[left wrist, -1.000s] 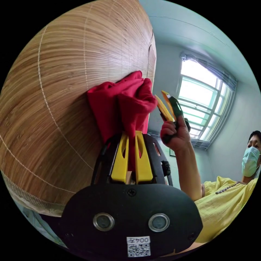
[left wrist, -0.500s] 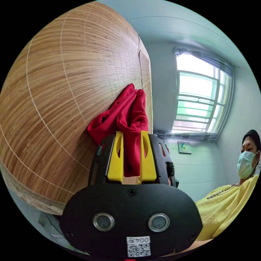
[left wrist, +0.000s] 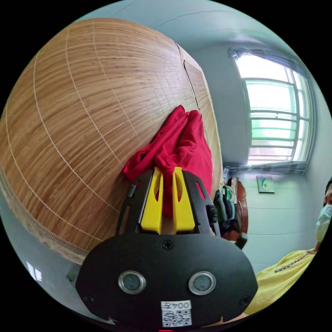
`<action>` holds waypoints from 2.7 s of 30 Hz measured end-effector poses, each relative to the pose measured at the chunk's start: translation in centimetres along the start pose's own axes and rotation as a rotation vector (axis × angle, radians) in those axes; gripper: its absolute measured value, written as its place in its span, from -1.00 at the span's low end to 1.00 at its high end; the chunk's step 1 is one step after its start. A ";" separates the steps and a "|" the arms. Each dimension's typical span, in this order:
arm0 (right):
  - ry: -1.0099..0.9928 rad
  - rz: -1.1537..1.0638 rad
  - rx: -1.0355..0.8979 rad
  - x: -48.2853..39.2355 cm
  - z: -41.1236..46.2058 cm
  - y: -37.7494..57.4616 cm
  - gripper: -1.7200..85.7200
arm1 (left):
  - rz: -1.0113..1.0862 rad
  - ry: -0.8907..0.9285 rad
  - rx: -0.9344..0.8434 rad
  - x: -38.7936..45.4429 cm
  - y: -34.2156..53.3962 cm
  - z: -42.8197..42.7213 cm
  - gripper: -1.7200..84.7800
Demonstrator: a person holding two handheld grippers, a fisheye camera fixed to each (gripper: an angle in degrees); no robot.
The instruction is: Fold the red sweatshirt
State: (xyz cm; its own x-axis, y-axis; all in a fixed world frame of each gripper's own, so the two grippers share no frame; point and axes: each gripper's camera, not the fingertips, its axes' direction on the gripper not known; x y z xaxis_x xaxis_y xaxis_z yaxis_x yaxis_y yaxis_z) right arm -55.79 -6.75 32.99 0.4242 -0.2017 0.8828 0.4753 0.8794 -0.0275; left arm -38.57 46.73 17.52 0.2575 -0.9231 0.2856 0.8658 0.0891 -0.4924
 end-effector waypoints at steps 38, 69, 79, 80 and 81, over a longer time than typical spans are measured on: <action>-0.133 -0.139 0.091 13.5 2.2 -3.3 -0.59 | 0.804 -0.377 -0.026 17.4 7.4 19.8 -0.92; -1.099 0.616 -0.067 40.3 0.8 2.9 -0.81 | -0.323 0.374 -0.037 4.3 13.2 12.0 -0.33; -1.334 0.795 -0.028 47.8 2.1 11.0 -0.40 | -0.184 0.301 -0.180 10.7 7.9 12.1 -0.69; -1.362 0.862 0.011 49.6 3.1 12.2 -0.38 | -0.151 0.260 -0.208 11.7 7.5 11.5 -0.69; -1.369 0.887 0.023 50.4 3.7 12.5 -0.37 | -0.141 0.249 -0.221 12.2 7.4 11.3 -0.69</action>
State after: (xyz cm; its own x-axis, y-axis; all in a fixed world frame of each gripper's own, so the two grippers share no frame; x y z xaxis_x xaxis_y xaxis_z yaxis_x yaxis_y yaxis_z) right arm -31.30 -4.29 78.82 -0.4251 0.8433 0.3288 0.4526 0.5127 -0.7296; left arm -24.16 40.40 26.62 0.0063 -0.9858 0.1676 0.7646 -0.1033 -0.6362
